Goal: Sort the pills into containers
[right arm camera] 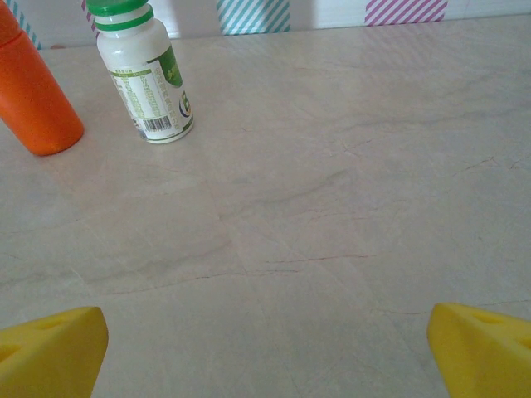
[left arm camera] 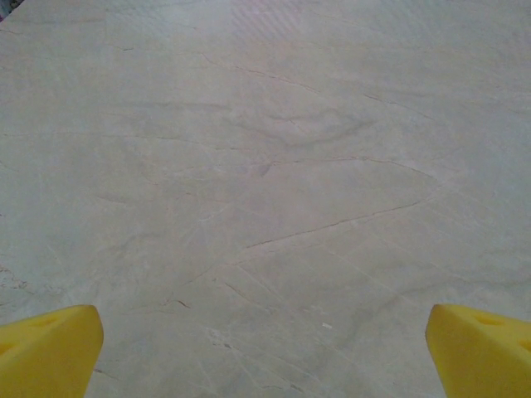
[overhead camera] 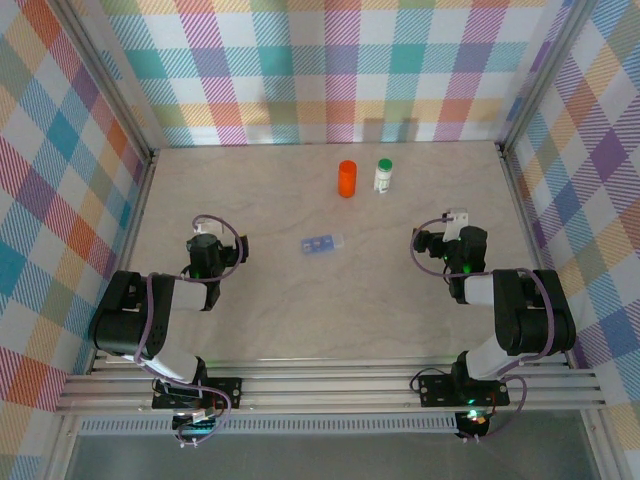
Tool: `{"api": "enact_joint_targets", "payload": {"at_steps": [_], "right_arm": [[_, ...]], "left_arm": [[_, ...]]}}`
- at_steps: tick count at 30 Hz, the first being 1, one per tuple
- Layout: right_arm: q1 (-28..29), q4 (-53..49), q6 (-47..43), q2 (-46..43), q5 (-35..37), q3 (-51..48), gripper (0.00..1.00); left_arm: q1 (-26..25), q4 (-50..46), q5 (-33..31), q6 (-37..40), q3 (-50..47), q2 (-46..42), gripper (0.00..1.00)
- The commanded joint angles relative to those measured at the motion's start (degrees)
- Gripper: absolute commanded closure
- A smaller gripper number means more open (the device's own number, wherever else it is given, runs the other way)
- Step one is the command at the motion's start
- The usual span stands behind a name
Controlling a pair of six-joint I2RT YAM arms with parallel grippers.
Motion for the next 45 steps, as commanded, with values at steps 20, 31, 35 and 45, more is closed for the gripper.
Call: {"api": "enact_joint_targets", "payload": {"at_steps": [20, 31, 35, 45], "right_arm": [[-0.19, -0.37, 0.75, -0.60, 0.28, -0.22, 0.01], [-0.17, -0.37, 0.82, -0.60, 0.22, -0.22, 0.01], [-0.18, -0.37, 0.79, -0.64, 0.22, -0.22, 0.01], [-0.16, -0.37, 0.78, -0.60, 0.26, -0.22, 0.01]], "left_arm": [[1.76, -1.05, 4.61, 0.44, 2.11, 0.11, 0.00], [2.24, -1.75, 6.76, 0.65, 2.42, 0.03, 0.00], [2.41, -1.89, 7.11, 0.52, 2.49, 0.08, 0.00], [2.64, -1.66, 7.40, 0.35, 2.37, 0.05, 0.00]]}}
